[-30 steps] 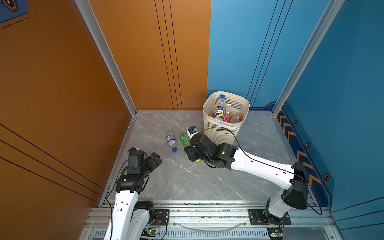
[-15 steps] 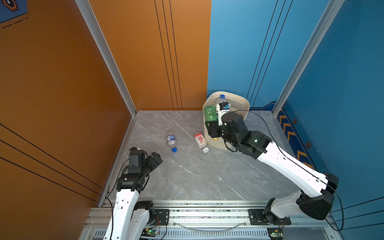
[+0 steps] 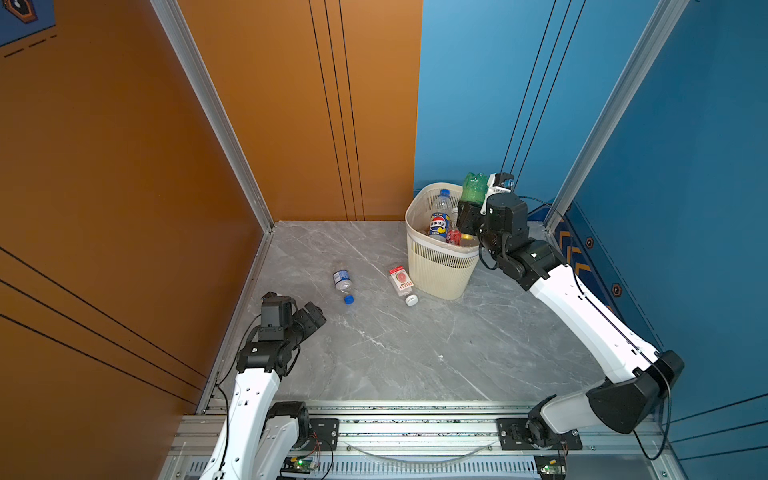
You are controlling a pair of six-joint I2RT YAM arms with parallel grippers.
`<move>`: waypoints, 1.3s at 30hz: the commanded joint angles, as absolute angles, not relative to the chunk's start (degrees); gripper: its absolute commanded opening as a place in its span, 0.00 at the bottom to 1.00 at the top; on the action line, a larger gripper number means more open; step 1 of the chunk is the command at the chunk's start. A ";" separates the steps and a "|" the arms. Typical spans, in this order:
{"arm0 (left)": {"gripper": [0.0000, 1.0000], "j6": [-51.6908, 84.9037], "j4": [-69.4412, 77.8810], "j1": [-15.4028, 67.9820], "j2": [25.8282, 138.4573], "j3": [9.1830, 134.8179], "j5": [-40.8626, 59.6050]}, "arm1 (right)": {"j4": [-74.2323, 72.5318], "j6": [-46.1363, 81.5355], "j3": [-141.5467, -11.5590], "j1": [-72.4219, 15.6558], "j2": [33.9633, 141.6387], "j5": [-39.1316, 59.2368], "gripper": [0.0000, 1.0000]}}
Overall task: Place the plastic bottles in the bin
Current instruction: 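Lift the green soda bottle with the right gripper over the bin and release, then withdraw the right arm while the left gripper grasps the blue-label water bottle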
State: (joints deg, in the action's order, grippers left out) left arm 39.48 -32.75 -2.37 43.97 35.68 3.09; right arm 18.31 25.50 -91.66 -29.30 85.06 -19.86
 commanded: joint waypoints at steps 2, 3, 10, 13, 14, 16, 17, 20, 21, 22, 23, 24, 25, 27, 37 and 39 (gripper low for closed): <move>0.98 38.41 -31.82 -2.94 44.34 36.66 3.83 | 16.63 25.05 -93.14 -27.50 87.02 -21.30 0.55; 0.98 38.42 -31.66 -2.98 44.53 36.74 3.87 | 16.78 25.18 -93.01 -27.05 87.30 -21.39 0.55; 0.98 38.24 -30.52 -3.03 46.60 37.61 4.08 | 18.92 26.19 -92.94 -24.88 88.10 -22.25 0.88; 0.98 38.13 -29.73 -3.16 48.08 38.29 4.41 | 18.46 25.12 -92.72 -24.79 86.08 -23.40 1.00; 0.98 37.98 -29.33 -3.17 48.56 38.58 4.57 | 18.54 24.94 -92.71 -24.61 84.99 -23.46 1.00; 0.98 37.77 -28.73 -3.25 49.73 39.17 4.81 | 18.35 24.38 -92.10 -24.64 82.36 -23.38 1.00; 0.98 37.55 -28.35 -3.25 50.61 39.58 5.09 | 18.21 24.36 -91.14 -24.61 80.50 -23.34 1.00; 0.98 37.01 -27.38 -3.25 53.34 40.83 5.95 | 17.19 25.05 -85.50 -24.70 74.03 -22.16 0.99; 0.98 36.84 -27.08 -3.17 54.36 41.25 6.30 | 16.90 25.79 -82.45 -24.78 71.18 -21.72 1.00; 0.98 36.73 -26.83 -3.16 55.20 41.64 6.61 | 16.83 26.66 -79.53 -24.86 68.71 -21.31 1.00; 0.98 36.59 -26.44 -3.16 56.23 42.05 7.02 | 16.80 27.62 -75.98 -24.92 65.69 -20.71 1.00; 0.98 36.44 -26.08 -3.04 57.35 42.41 7.36 | 17.06 28.93 -71.99 -24.96 62.67 -20.35 1.00; 0.98 36.33 -25.65 -2.97 58.29 42.77 7.67 | 17.38 29.98 -68.68 -24.96 60.12 -19.93 0.99; 0.99 36.07 -24.98 -2.84 60.81 43.86 8.47 | 19.11 32.67 -61.94 -24.97 54.92 -20.14 1.00; 0.98 33.28 -23.78 -0.02 76.33 52.93 8.50 | 26.62 36.87 -52.47 -23.44 45.48 -21.31 0.99; 0.98 33.03 -23.40 0.58 79.87 55.23 8.53 | 26.80 36.70 -52.47 -23.08 45.64 -21.21 1.00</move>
